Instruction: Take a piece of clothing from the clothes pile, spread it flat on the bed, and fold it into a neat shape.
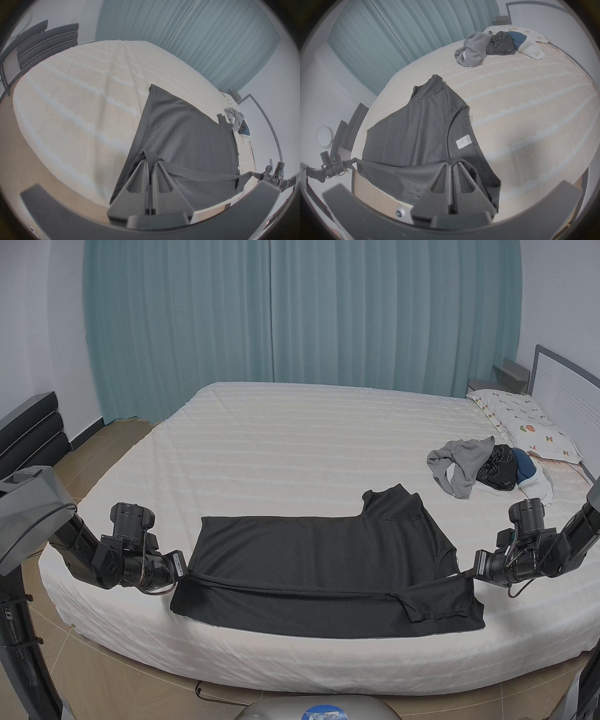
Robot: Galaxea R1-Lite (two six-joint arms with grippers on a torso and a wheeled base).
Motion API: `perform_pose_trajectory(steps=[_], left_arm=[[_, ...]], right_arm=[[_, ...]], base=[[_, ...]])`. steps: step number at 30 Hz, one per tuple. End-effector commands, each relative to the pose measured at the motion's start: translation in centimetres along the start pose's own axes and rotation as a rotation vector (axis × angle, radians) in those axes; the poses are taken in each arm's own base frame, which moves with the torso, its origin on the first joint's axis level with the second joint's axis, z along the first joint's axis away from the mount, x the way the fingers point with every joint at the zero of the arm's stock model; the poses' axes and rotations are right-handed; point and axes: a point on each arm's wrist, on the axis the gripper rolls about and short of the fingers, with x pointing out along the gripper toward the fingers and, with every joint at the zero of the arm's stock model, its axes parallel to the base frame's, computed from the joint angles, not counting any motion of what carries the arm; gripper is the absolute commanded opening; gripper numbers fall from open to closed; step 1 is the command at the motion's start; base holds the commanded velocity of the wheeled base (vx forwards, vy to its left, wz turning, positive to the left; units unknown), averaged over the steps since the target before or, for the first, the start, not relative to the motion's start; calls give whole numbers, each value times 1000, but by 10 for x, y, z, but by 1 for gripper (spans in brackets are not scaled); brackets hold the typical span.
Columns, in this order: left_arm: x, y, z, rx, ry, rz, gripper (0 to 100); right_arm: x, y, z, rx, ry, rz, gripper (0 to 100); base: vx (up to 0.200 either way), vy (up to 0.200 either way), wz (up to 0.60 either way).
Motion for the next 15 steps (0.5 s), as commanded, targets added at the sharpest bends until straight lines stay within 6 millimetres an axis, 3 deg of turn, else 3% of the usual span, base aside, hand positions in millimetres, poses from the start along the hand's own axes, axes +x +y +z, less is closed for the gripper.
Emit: perform_pose_trajectory(steps=[1,2,3,4,5,9,15], left_arm=[[22,1,2,-35,18,5,0],[25,1,2,-55,20,5,0],[28,-1,3,-70,20,2,0],[31,-1,2,-78,25,2,0],[31,-1,3,-79,25,2,100],[36,-3,6,-101,42,8,100],[32,-8,18,-190,2,-10,100]], right_arm=[[23,-5,-2,22,40,-12,0],[25,-5,-2,24,43,-13,0],[28,-5,-1,24,45,-13,100],[31,-6,0,26,45,-14,100],[31,-6,0,26,45,-14,100],[36,-5,4,54,37,-10,100],[21,-2,14,179,-12,5,100]], base=[[0,0,0],[0,0,0],[0,0,0],[0,0,0],[0,0,0],[0,0,0],[0,0,0]])
